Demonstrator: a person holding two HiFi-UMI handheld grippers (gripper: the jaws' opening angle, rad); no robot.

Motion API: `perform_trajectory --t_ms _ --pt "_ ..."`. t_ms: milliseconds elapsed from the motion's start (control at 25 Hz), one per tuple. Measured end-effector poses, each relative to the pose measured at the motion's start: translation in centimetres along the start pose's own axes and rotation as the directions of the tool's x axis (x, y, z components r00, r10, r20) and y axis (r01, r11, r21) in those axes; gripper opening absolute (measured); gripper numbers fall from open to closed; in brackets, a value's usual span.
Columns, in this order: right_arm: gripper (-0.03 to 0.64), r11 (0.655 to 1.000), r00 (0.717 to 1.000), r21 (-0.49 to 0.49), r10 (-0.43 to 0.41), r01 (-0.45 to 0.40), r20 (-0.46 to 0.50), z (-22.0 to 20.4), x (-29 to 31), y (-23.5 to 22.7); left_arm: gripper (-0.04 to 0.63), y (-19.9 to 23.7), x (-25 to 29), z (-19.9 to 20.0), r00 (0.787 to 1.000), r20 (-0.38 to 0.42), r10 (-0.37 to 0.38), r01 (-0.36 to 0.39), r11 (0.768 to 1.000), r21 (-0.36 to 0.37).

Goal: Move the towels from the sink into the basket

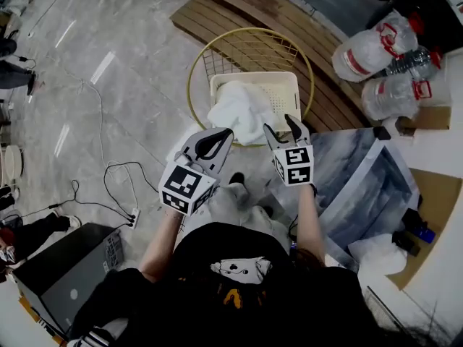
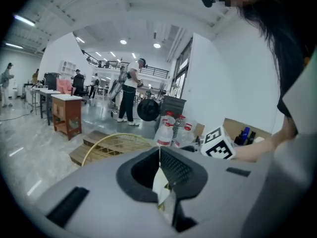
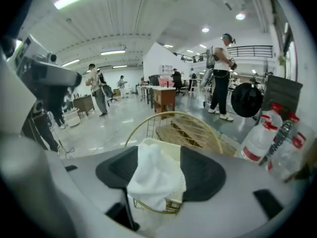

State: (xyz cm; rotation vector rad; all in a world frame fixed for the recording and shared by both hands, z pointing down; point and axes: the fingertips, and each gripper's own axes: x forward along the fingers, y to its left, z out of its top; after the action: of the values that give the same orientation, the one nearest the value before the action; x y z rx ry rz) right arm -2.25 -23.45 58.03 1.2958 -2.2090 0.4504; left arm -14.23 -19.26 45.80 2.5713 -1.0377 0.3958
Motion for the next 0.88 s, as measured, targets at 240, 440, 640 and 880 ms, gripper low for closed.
perform_trajectory --t_ms 240,440,640,880 --pt "0.266 0.977 0.975 0.112 -0.196 0.184 0.108 -1.5 -14.4 -4.1 0.011 -8.0 3.7 1.6 0.981 -0.008 -0.192 0.192 0.978 0.085" --pt "0.261 0.902 0.906 0.177 -0.413 0.393 0.090 -7.1 -27.6 -7.8 0.011 -18.2 6.2 1.9 0.935 -0.031 -0.354 0.355 0.922 0.153" --pt "0.261 0.775 0.800 0.276 -0.599 0.568 0.036 -14.6 -39.9 -9.7 0.011 -29.9 7.3 0.8 0.857 -0.074 -0.510 0.514 0.839 0.176" --pt "0.262 0.600 0.652 0.353 -0.757 0.718 -0.042 -24.1 -52.1 -11.0 0.011 -42.9 7.8 -2.1 0.763 -0.129 -0.634 0.645 0.728 0.232"
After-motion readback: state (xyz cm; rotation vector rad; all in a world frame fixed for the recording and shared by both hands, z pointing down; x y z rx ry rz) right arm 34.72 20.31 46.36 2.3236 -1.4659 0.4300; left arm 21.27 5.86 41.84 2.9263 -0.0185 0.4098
